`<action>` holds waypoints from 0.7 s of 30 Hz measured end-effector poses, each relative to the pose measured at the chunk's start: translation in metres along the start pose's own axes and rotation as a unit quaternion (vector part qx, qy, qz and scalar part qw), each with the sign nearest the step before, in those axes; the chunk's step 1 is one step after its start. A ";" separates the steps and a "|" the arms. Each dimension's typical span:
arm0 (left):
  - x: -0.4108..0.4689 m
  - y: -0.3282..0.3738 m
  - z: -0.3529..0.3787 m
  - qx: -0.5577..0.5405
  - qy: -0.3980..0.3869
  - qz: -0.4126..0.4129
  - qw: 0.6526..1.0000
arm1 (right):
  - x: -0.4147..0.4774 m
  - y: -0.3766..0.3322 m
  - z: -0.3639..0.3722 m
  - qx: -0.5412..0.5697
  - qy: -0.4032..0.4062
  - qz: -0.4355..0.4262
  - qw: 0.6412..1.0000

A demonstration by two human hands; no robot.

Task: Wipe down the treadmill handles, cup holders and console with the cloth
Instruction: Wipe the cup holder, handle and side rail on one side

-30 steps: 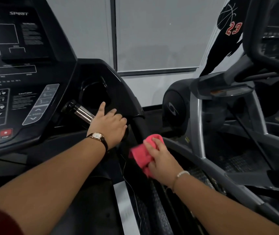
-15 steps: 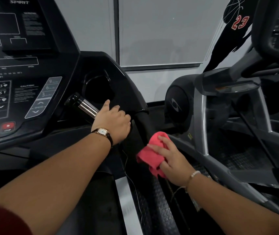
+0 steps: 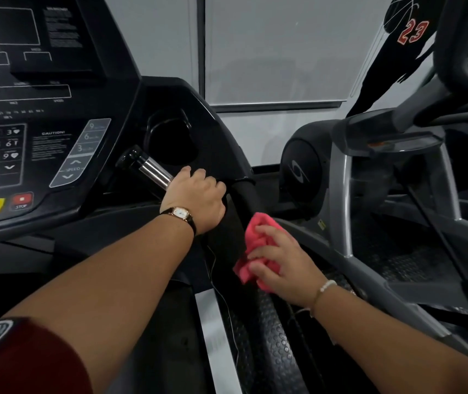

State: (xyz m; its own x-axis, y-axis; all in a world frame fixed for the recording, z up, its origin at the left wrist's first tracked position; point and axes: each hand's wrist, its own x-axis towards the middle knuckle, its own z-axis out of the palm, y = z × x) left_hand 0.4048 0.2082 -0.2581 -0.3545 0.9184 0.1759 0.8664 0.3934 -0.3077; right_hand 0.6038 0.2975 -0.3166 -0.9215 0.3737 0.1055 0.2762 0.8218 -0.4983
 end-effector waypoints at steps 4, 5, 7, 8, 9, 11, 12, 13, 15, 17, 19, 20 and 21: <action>-0.001 0.000 0.000 0.004 0.007 -0.002 1.000 | 0.015 -0.003 0.003 0.030 0.038 0.089 0.995; -0.001 0.000 0.000 0.006 0.010 -0.001 1.000 | 0.019 -0.010 0.004 0.025 0.049 0.097 0.994; -0.001 0.000 0.000 0.006 0.017 -0.003 1.000 | 0.019 -0.020 0.008 -0.017 0.058 0.095 0.994; -0.001 0.000 0.000 0.004 0.020 -0.005 1.000 | 0.013 -0.023 0.010 -0.073 0.053 0.080 0.993; -0.001 0.000 0.000 0.003 0.025 -0.005 1.000 | 0.005 -0.023 0.014 -0.129 0.042 0.053 0.989; -0.001 0.000 0.001 0.007 0.033 -0.004 0.999 | -0.017 -0.020 0.016 -0.152 0.031 -0.001 0.988; 0.000 0.001 0.001 0.009 0.035 -0.003 0.999 | -0.027 -0.018 0.013 -0.110 0.024 0.011 0.994; 0.000 0.001 0.002 0.010 0.038 -0.002 0.999 | -0.032 -0.015 0.008 -0.048 0.020 0.047 0.998; 0.000 0.000 0.003 0.010 0.044 -0.001 0.999 | -0.027 -0.011 -0.001 0.052 0.001 0.146 0.988; 0.000 0.000 0.004 0.013 0.049 0.002 0.999 | -0.003 -0.006 -0.009 0.085 -0.028 0.225 0.970; 0.000 0.000 0.005 0.018 0.050 0.005 0.999 | 0.027 0.003 -0.016 0.173 -0.068 0.291 0.938; 0.000 0.000 0.005 0.019 0.050 0.006 0.999 | 0.040 0.007 -0.021 0.234 -0.086 0.322 0.914; 0.000 0.000 0.005 0.019 0.049 0.007 0.999 | 0.051 0.011 -0.023 0.292 -0.095 0.344 0.888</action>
State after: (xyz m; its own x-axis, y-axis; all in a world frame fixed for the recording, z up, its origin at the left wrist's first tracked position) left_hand 0.4030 0.2084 -0.2626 -0.3048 0.9157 0.2620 0.8562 0.3839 -0.3456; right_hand 0.5664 0.3357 -0.2971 -0.6350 0.5750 -0.5159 0.6538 0.0444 -0.7553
